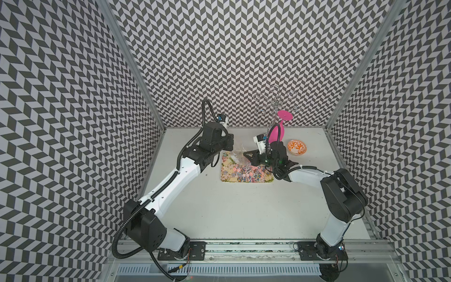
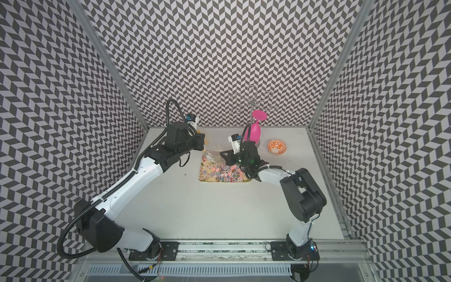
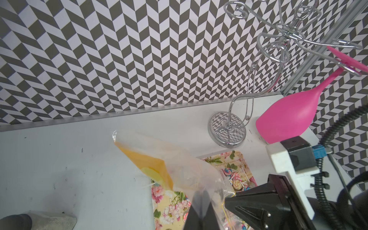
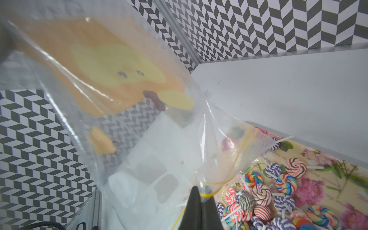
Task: Pour candies out of the ziploc bag
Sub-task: 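Pour the candies out of the ziploc bag onto the tray, then place the ziploc bag at the center of the board.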
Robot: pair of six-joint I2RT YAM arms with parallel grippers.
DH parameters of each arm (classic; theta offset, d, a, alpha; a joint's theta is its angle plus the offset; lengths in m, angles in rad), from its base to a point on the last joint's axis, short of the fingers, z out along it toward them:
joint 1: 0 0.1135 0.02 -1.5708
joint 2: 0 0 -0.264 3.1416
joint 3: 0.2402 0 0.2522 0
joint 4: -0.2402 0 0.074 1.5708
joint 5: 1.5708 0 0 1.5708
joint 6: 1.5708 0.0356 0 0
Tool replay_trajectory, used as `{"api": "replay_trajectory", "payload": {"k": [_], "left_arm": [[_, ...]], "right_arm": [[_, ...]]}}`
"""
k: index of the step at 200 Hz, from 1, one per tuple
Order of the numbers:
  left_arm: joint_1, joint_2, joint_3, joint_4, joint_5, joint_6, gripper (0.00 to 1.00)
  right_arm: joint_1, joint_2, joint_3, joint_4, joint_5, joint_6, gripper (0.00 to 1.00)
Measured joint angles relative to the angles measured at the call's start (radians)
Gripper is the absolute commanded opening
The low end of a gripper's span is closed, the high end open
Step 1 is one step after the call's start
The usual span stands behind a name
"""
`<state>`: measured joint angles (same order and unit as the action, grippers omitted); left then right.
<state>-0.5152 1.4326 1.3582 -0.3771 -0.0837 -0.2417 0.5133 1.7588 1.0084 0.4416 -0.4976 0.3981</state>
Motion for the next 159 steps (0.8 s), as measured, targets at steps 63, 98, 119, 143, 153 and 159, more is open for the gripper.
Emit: {"api": "replay_trajectory", "payload": {"k": [63, 98, 119, 143, 153, 159], "left_arm": [[-0.061, -0.203, -0.312, 0.033, -0.006, -0.112, 0.00], [-0.178, -0.298, -0.528, 0.084, -0.006, -0.227, 0.00], [-0.259, -0.335, -0.639, 0.112, -0.011, -0.304, 0.00], [-0.349, -0.374, -0.758, 0.148, -0.028, -0.401, 0.00], [-0.382, -0.385, -0.795, 0.157, -0.038, -0.438, 0.00], [-0.400, -0.389, -0.814, 0.163, -0.044, -0.458, 0.00]], "right_arm": [[0.000, -0.311, -0.179, -0.148, 0.129, -0.038, 0.00], [0.004, -0.485, -0.299, -0.193, 0.149, -0.039, 0.00], [0.024, -0.578, -0.391, -0.227, 0.154, -0.038, 0.00], [0.059, -0.686, -0.502, -0.275, 0.164, -0.031, 0.00], [0.072, -0.724, -0.541, -0.296, 0.165, -0.026, 0.00], [0.080, -0.743, -0.562, -0.308, 0.165, -0.023, 0.00]]}}
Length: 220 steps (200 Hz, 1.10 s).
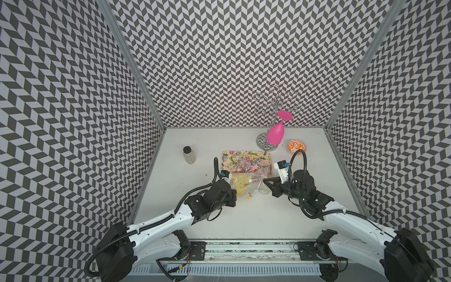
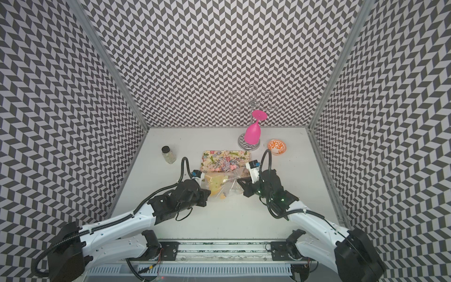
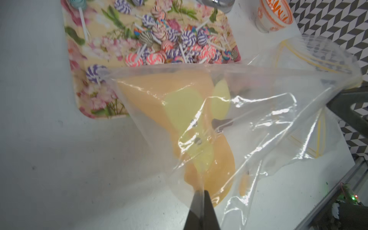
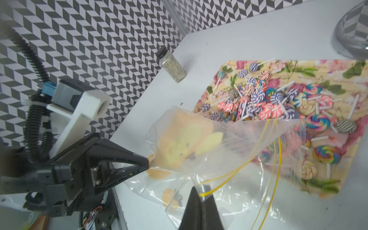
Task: Pour candies out of the ziploc bag
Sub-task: Place the ziploc bag at the center of the board.
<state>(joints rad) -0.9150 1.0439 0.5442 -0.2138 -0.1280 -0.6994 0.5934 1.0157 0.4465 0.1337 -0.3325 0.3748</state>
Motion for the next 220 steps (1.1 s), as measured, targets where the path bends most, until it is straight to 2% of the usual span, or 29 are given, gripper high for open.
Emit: {"api": "replay_trajectory", "payload": {"k": [36, 76, 93, 111, 129, 157, 189, 203, 220], "left_arm": [[-0.081, -0.002, -0.102, 0.064, -0.040, -0.110, 0.00], [-0.108, 0.061, -0.188, 0.164, -0.074, -0.202, 0.00], [-0.118, 0.086, -0.198, 0.190, -0.080, -0.227, 0.17], [-0.124, 0.099, -0.201, 0.189, -0.095, -0.247, 0.49], [-0.127, 0.103, -0.206, 0.182, -0.107, -0.262, 0.65], [-0.134, 0.097, -0.206, 0.167, -0.126, -0.288, 0.73], [-0.139, 0.053, -0.206, 0.124, -0.146, -0.294, 0.77], [-0.139, 0.025, -0.204, 0.102, -0.155, -0.294, 0.84], [-0.139, -0.013, -0.198, 0.069, -0.167, -0.299, 0.99]], "right_arm": [[0.042, -0.053, -0.101, -0.022, 0.006, 0.029, 0.00], [0.074, -0.011, -0.156, -0.014, 0.012, 0.057, 0.00], [0.083, 0.007, -0.164, -0.014, 0.027, 0.064, 0.00], [0.084, 0.011, -0.169, -0.014, 0.059, 0.076, 0.00], [0.084, 0.014, -0.169, -0.016, 0.088, 0.088, 0.08], [0.084, 0.032, -0.169, -0.025, 0.111, 0.104, 0.27], [0.084, 0.037, -0.169, -0.042, 0.113, 0.116, 0.57], [0.084, 0.028, -0.167, -0.063, 0.108, 0.116, 0.70], [0.084, -0.003, -0.156, -0.105, 0.108, 0.114, 0.87]]}}
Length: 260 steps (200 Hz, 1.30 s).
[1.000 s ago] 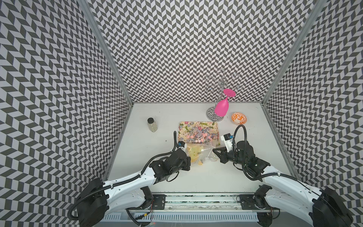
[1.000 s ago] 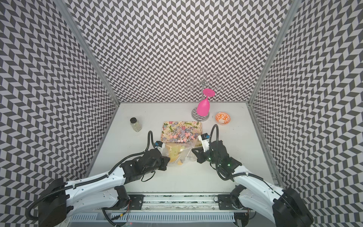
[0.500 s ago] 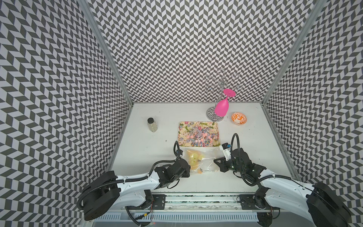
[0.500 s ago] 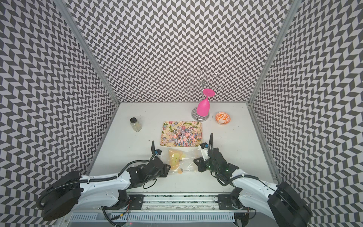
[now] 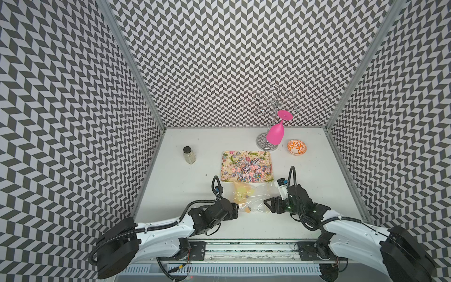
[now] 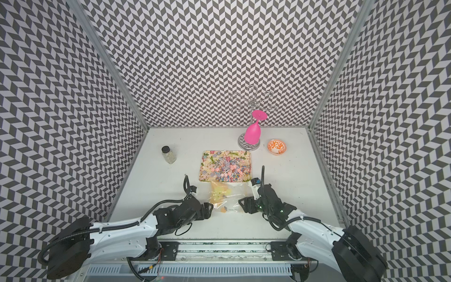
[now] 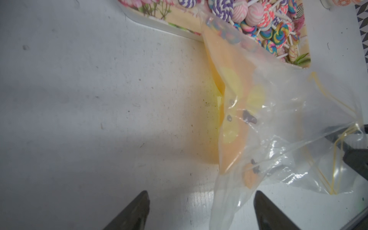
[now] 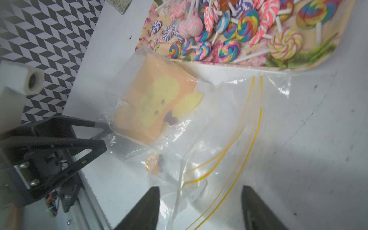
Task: Pour candies out of the ziploc bag
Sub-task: Place the ziploc bag at the center of the board, then reset both arms
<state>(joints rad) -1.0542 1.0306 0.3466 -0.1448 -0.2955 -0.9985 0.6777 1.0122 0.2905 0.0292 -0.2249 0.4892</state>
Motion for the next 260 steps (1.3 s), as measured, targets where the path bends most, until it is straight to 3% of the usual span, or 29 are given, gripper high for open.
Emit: {"api": "replay_trajectory", "payload": {"k": [17, 45, 73, 88, 107, 136, 156, 207, 260], "left_arm": [[0.000, -0.040, 0.020, -0.043, -0.013, 0.014, 0.99], [0.000, -0.093, 0.079, -0.116, -0.056, 0.048, 0.99], [0.039, -0.117, 0.166, -0.182, -0.128, 0.140, 0.99], [0.144, -0.126, 0.224, -0.184, -0.149, 0.227, 0.99], [0.359, -0.147, 0.273, -0.132, -0.133, 0.348, 0.99], [0.717, -0.181, 0.280, 0.035, -0.079, 0.473, 0.97], [0.850, -0.194, 0.220, 0.199, -0.071, 0.541, 0.97], [0.933, -0.117, -0.046, 0.568, -0.089, 0.714, 0.95], [1.040, 0.145, -0.203, 0.990, 0.024, 0.815, 0.95]], "right_arm": [[0.000, -0.040, 0.031, -0.056, 0.002, 0.000, 1.00], [0.000, -0.098, 0.113, -0.157, 0.034, -0.002, 0.99], [-0.005, -0.144, 0.214, -0.260, 0.159, -0.004, 0.99], [-0.042, -0.140, 0.283, -0.296, 0.222, -0.030, 0.99], [-0.171, -0.101, 0.363, -0.280, 0.266, -0.070, 0.99], [-0.416, -0.024, 0.382, -0.159, 0.344, -0.105, 0.99], [-0.489, -0.009, 0.309, -0.023, 0.440, -0.135, 0.99], [-0.494, 0.018, 0.052, 0.381, 0.602, -0.281, 0.99], [-0.506, 0.196, -0.080, 0.803, 0.638, -0.369, 1.00]]}}
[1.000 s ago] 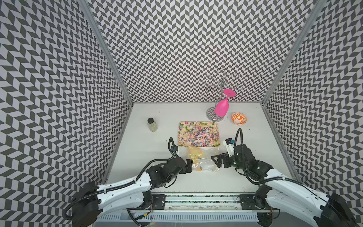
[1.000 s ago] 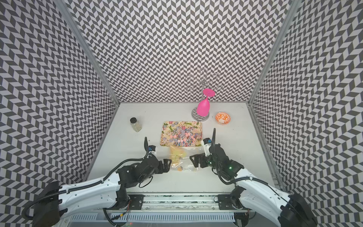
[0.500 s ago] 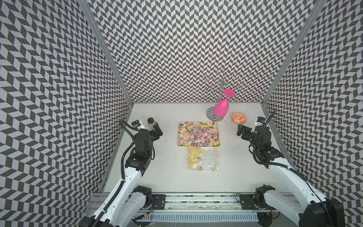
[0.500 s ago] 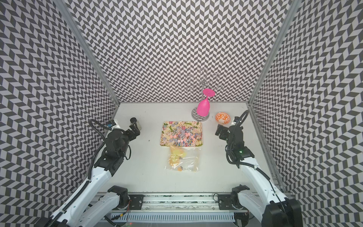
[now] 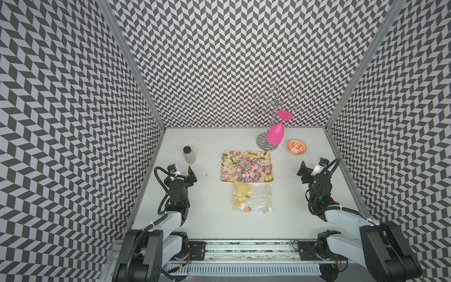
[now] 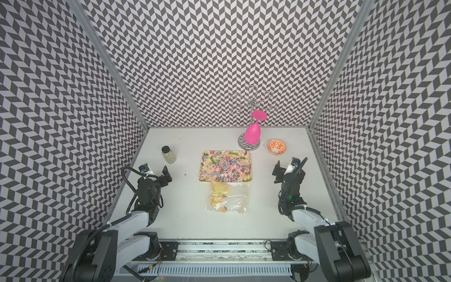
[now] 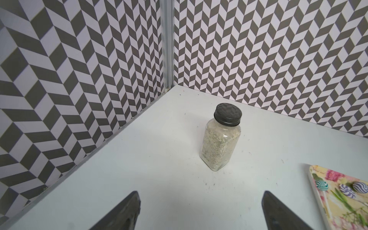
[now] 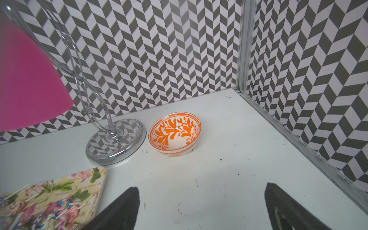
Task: Pour candies out of the ziploc bag
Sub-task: Reset both arms
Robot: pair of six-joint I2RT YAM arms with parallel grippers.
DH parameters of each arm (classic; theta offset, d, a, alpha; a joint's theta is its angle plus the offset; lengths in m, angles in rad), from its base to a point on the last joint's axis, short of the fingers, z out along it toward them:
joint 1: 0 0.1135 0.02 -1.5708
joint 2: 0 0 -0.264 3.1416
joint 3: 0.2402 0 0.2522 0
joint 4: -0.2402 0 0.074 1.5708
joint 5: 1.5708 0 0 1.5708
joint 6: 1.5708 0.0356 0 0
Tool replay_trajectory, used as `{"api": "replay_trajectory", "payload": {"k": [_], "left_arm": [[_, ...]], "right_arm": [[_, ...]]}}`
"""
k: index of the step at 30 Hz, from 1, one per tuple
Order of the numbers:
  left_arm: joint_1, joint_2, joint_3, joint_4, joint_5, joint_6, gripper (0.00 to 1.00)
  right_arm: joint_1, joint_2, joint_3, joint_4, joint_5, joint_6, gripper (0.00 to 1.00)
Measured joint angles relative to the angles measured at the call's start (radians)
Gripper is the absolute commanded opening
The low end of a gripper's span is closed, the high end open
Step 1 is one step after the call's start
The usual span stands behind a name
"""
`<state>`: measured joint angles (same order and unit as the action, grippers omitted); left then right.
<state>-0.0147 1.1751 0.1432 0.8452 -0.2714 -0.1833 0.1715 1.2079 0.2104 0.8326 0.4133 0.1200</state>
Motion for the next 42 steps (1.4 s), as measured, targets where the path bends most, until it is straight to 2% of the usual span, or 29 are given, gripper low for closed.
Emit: {"api": "replay_trajectory", "payload": {"k": [7, 9, 11, 13, 19, 26, 42], "left_arm": [[0.074, 0.175, -0.024, 0.310, 0.173, 0.048, 0.95], [0.088, 0.257, -0.025, 0.422, 0.216, 0.057, 0.95], [0.094, 0.347, -0.029, 0.525, 0.259, 0.065, 0.95], [0.099, 0.404, -0.030, 0.573, 0.303, 0.079, 0.96], [0.076, 0.388, 0.057, 0.520, 0.356, 0.121, 0.99], [0.009, 0.386, 0.112, 0.435, 0.303, 0.168, 0.99], [0.009, 0.386, 0.116, 0.395, 0.283, 0.184, 1.00]], "right_arm": [[-0.035, 0.196, -0.150, 0.412, -0.044, -0.079, 1.00], [-0.065, 0.297, -0.165, 0.553, -0.081, -0.087, 0.99], [-0.082, 0.373, -0.167, 0.607, -0.122, -0.095, 0.99], [-0.098, 0.364, -0.161, 0.601, -0.165, -0.096, 0.99], [-0.130, 0.332, 0.042, 0.480, -0.257, -0.094, 0.99], [-0.130, 0.347, 0.021, 0.478, -0.286, -0.098, 0.99], [-0.130, 0.347, 0.021, 0.480, -0.299, -0.102, 0.99]]}}
